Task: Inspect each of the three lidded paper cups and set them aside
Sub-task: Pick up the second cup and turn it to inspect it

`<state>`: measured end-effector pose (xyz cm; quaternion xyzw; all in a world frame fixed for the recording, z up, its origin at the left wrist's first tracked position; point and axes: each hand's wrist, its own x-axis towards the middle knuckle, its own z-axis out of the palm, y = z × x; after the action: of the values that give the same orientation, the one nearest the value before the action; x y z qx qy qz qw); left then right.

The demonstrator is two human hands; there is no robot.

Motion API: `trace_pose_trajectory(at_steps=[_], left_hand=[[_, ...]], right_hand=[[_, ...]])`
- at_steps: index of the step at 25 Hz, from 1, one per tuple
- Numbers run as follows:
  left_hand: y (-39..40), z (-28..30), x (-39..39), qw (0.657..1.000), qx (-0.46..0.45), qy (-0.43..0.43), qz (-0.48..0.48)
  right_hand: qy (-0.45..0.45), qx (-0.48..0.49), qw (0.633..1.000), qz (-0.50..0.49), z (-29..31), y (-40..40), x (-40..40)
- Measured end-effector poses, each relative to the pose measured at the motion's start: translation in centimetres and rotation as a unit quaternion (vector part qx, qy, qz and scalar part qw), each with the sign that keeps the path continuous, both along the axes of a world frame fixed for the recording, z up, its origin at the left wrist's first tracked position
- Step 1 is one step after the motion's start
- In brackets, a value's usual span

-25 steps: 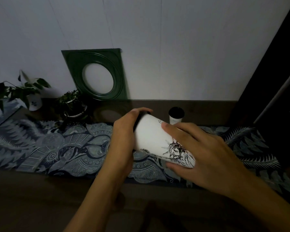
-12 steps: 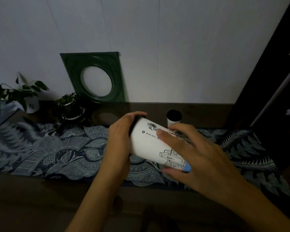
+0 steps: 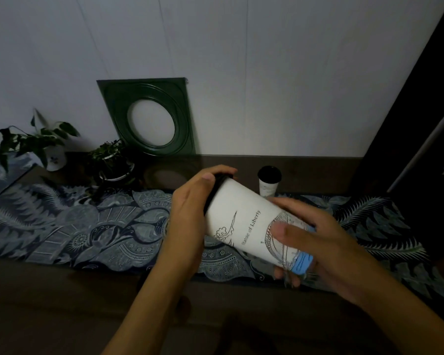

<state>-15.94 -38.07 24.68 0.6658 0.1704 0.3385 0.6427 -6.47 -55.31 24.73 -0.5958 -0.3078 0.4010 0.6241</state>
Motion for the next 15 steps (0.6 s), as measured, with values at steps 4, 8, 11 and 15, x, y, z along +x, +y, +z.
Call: trace_pose_trajectory(at_steps=[4,8,11,15], left_hand=[[-0.1,0.3,0.5,0.995,-0.074,0.045,0.047],[-0.2,0.6,0.5,0.997,-0.052,0.045,0.035],[-0.2,0.7,0.0,1.0,0.007,0.008,-0.001],[-0.4,0.5,-0.1,1.0,0.009,-0.01,-0.001]], right_hand=[[-0.698,-0.047,0.711,-0.066,-0.5,0.0,0.7],[-0.65,-0.028,0.756,-0.065,-1.1,-0.2,0.5],[-0.128,0.016,0.992,-0.01,-0.1,-0.3,-0.3],[0.085,0.018,0.996,0.001,0.4,-0.3,-0.5]])
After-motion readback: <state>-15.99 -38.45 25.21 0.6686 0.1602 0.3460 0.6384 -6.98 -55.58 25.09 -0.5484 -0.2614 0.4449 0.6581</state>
